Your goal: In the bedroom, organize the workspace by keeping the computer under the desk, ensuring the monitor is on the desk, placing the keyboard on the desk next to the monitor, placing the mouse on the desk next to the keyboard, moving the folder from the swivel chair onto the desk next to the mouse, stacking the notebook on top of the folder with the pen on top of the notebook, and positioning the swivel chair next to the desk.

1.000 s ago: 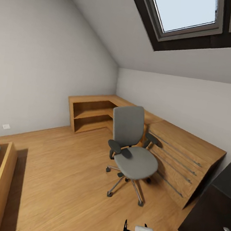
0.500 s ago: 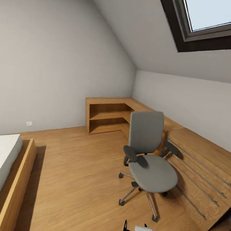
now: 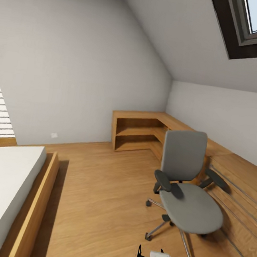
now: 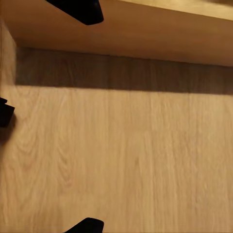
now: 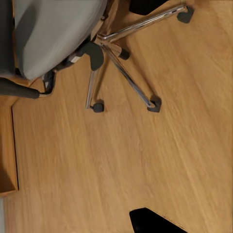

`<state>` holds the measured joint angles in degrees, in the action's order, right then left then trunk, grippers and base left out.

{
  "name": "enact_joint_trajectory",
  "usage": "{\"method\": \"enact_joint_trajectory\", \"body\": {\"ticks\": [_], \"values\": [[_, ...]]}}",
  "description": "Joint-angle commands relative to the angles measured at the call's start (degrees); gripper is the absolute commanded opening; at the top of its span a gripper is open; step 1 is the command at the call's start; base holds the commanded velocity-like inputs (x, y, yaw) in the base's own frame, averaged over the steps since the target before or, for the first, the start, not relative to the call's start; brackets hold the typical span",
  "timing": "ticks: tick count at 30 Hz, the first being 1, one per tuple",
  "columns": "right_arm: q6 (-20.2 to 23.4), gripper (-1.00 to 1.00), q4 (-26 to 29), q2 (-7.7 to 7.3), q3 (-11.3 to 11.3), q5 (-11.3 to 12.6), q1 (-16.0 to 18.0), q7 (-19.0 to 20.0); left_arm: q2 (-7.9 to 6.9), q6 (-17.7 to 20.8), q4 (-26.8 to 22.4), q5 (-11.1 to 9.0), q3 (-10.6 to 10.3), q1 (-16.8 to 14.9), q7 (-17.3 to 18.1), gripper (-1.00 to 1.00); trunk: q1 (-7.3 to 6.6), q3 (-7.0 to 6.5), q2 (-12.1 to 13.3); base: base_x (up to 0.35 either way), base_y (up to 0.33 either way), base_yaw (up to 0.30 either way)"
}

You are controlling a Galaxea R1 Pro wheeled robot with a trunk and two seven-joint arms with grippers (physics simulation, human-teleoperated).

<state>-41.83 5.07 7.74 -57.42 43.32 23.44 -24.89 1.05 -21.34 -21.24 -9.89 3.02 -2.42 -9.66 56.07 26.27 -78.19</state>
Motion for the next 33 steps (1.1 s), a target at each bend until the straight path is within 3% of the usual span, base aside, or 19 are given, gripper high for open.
{"method": "enact_joint_trajectory", "body": {"ticks": [1,9,33], "values": [[0.0,1.00,0.0,0.00,-0.5,0.1,0.0,-0.5,0.06,-0.2,0.0,-0.1,0.2,0.0,0.1,1.00,0.00,0.06,0.0,0.010,0.000,0.289],[0.0,1.00,0.0,0.00,-0.5,0.1,0.0,-0.5,0.01,-0.2,0.1,-0.1,0.2,0.0,0.1,1.00,0.00,0.06,0.0,0.122,0.000,0.289],[0.3,1.00,0.0,-0.13,-0.4,0.2,0.1,-0.3,0.08,-0.1,0.1,-0.1,0.2,0.0,0.0,1.00,0.00,0.06,0.0,0.321,0.000,0.264]]}}
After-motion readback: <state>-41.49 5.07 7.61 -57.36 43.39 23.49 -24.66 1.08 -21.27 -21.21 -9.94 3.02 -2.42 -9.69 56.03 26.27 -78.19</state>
